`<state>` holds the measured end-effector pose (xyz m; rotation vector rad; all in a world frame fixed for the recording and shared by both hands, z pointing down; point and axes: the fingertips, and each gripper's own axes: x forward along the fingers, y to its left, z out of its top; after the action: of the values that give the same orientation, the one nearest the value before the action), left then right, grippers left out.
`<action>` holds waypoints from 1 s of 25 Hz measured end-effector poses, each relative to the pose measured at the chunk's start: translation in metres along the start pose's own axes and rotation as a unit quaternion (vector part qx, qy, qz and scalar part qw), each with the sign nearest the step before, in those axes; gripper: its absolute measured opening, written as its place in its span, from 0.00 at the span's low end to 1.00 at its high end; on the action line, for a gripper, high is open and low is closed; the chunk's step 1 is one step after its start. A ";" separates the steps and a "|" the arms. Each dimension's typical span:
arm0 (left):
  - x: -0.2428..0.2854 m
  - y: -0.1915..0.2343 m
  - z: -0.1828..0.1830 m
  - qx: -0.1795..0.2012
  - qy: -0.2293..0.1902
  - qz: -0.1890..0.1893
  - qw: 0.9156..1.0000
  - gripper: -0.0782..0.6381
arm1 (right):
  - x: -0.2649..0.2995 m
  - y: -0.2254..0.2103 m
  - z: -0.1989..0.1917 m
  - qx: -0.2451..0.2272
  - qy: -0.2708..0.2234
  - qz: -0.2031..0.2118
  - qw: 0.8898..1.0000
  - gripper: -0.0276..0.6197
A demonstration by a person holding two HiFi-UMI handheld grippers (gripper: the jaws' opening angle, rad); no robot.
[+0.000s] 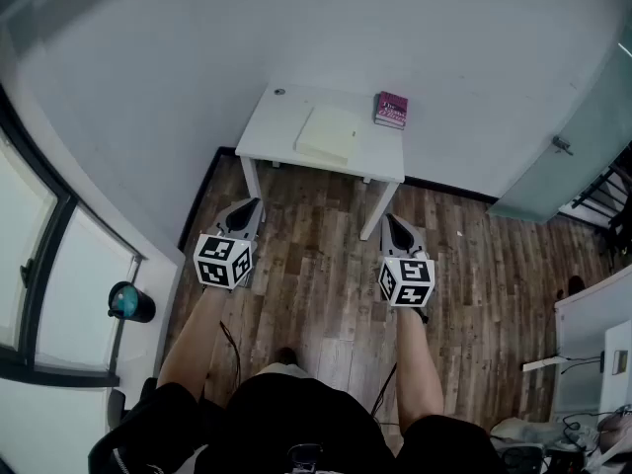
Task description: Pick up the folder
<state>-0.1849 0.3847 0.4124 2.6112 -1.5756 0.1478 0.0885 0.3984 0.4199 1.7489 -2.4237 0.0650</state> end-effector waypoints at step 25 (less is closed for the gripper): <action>0.003 0.080 -0.026 -0.011 0.015 0.025 1.000 0.14 | 0.082 0.065 -0.009 0.002 0.007 0.048 0.999 0.08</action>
<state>-0.2556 0.3481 0.4403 2.5418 -1.6245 0.1712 0.0026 0.3431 0.4445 1.6280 -2.4976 0.0938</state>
